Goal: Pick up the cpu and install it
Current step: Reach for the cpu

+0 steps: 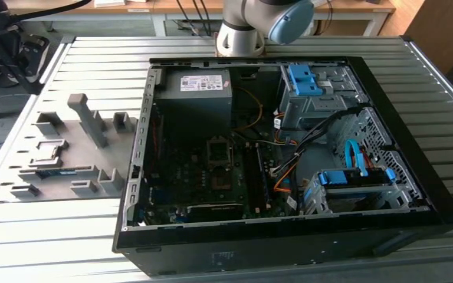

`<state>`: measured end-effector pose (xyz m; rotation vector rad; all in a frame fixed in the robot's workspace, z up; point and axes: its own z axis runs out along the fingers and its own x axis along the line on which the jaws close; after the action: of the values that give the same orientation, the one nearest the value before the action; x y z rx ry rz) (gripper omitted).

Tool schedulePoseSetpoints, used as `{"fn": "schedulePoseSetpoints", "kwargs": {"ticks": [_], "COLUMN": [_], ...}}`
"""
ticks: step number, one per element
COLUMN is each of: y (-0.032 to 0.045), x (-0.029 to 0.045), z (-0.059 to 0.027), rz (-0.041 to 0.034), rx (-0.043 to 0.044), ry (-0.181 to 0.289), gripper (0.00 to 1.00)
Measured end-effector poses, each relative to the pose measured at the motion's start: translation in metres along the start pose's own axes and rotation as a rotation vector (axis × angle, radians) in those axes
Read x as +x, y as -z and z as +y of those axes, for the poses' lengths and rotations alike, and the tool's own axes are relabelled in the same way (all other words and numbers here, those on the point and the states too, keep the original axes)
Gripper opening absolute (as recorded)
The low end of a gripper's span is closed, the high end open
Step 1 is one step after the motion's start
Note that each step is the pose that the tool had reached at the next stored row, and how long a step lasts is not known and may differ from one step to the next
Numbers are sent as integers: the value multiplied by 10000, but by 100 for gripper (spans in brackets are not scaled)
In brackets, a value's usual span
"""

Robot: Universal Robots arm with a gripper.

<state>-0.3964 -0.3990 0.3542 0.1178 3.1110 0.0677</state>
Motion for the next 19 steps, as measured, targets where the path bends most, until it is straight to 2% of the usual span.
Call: {"fn": "schedulePoseSetpoints", "kwargs": {"ticks": [19], "y": [-40], "x": [87], "z": [-8], "rz": [0], "rx": [0], "ry": [0], "gripper": [10]}}
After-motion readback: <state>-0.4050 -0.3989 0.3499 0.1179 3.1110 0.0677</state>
